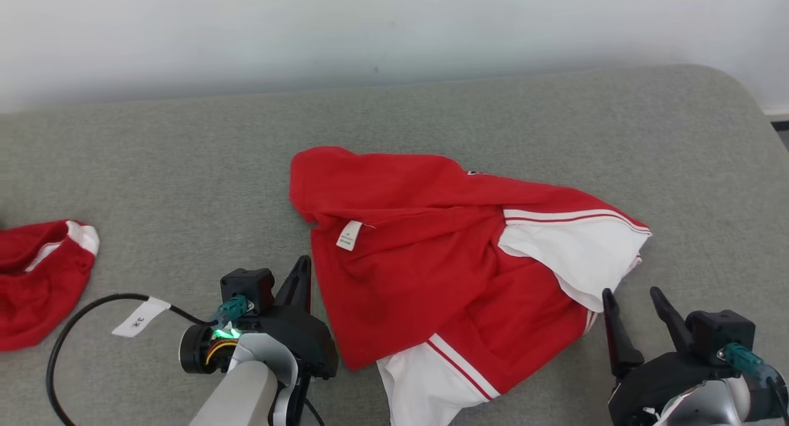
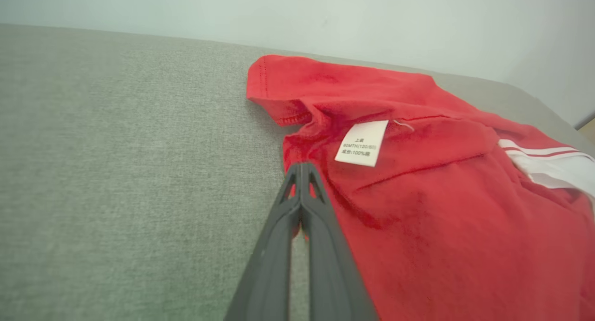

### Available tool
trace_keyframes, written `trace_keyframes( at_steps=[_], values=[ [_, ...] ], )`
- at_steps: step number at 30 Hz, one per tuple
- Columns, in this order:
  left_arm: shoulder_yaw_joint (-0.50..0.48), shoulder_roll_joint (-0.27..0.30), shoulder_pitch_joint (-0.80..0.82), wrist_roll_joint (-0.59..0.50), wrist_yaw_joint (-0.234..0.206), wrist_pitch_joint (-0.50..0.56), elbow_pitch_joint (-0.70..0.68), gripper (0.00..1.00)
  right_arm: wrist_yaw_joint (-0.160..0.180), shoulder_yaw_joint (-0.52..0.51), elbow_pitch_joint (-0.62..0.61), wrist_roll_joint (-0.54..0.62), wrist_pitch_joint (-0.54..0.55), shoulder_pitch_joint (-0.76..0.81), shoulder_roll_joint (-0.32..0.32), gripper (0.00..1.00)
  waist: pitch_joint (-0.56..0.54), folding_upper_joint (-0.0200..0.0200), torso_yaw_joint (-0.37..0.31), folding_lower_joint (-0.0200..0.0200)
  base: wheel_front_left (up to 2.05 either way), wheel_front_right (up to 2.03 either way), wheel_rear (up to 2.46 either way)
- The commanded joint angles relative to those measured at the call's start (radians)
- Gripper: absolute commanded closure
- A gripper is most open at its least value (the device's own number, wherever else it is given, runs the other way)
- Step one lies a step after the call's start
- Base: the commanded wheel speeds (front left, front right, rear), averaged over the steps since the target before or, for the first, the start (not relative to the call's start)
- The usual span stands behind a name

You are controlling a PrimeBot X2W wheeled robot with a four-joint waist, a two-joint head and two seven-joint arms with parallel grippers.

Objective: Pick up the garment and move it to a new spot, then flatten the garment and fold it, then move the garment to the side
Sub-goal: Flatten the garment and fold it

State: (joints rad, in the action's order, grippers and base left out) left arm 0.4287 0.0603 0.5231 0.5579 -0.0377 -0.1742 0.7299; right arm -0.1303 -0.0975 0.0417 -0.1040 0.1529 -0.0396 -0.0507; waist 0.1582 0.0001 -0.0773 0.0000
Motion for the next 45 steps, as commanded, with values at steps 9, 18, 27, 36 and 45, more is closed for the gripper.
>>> trace_keyframes(
  at_steps=[9, 18, 27, 36, 45],
  values=[
    [0.036, 0.031, 0.082, -0.043, -0.018, 0.063, 0.052, 0.00, -0.001, 0.052, 0.003, -0.020, 0.006, -0.012, 0.000, 0.00, -0.005, -0.0001, -0.024, 0.0000, 0.00, 0.00, 0.00],
    [0.024, 0.045, 0.181, -0.027, -0.029, 0.092, 0.183, 0.00, -0.001, 0.035, 0.005, -0.029, -0.006, -0.020, 0.001, 0.00, 0.045, -0.0001, -0.105, 0.0000, 0.00, 0.00, 0.00],
    [-0.009, 0.052, 0.237, 0.007, -0.028, 0.066, 0.265, 1.00, -0.001, 0.036, 0.005, -0.039, -0.016, -0.028, 0.001, 0.00, 0.071, -0.0001, -0.098, 0.0000, 0.00, 0.00, 0.00],
    [-0.098, 0.079, 0.177, 0.100, 0.013, -0.003, 0.236, 1.00, -0.001, 0.013, 0.002, -0.026, -0.013, -0.006, 0.001, 0.00, 0.043, -0.0001, -0.025, 0.0000, 0.00, 0.00, 0.00],
    [-0.084, 0.064, 0.080, 0.141, 0.037, 0.061, 0.140, 1.00, -0.001, 0.013, 0.002, -0.026, 0.003, 0.003, 0.000, 0.00, 0.003, -0.0001, 0.035, 0.0000, 0.00, 0.00, 0.00]
  ],
)
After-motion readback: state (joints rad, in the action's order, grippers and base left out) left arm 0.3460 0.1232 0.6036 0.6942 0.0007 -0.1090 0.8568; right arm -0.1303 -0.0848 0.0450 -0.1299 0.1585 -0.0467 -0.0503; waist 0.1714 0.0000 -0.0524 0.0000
